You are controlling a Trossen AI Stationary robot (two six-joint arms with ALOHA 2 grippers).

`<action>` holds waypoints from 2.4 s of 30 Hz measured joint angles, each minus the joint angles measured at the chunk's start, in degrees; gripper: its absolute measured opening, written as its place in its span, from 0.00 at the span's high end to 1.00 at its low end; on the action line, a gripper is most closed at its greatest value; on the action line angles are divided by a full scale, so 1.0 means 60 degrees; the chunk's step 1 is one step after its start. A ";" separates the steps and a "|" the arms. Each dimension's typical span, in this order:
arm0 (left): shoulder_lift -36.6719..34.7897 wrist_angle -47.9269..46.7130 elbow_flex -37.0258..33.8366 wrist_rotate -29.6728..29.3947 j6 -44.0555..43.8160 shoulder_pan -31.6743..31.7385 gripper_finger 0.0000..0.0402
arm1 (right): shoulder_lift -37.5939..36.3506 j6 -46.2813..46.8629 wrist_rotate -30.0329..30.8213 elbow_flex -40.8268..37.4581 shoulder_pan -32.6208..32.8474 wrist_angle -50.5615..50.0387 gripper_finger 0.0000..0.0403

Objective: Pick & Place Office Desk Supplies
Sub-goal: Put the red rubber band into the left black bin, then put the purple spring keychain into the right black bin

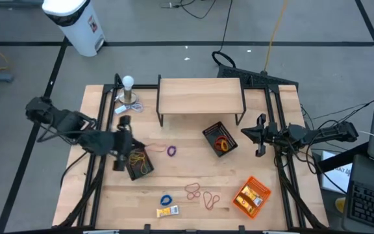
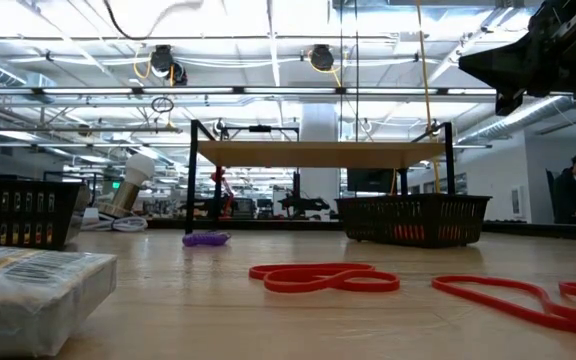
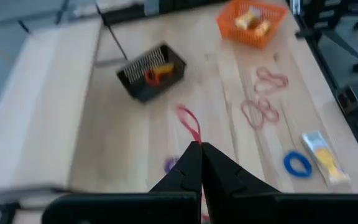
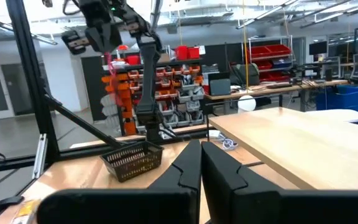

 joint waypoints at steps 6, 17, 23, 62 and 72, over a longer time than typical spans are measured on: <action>-0.1058 -0.0575 -0.1620 0.0149 -0.1671 -0.0707 1.00 | 0.0000 -0.0007 0.0011 0.0003 0.0000 0.0000 0.99; -0.1393 -0.0796 -0.4505 0.0391 -0.3859 -0.1039 1.00 | 0.0000 0.0011 0.0029 0.0003 0.0000 -0.0004 0.99; -0.1393 -0.0732 -0.5260 0.0579 -0.4351 -0.1039 1.00 | -0.0001 0.0142 0.0033 0.0001 0.0000 -0.0004 0.99; -0.1393 0.0701 -0.6444 0.1139 -0.3763 -0.0389 0.73 | 0.1418 0.0200 0.0043 0.0004 0.0000 0.1082 0.99; -0.3349 0.2932 -0.6444 0.0110 -0.0407 -0.0533 0.71 | 0.1432 0.0200 0.0040 0.0004 0.0000 0.1078 0.99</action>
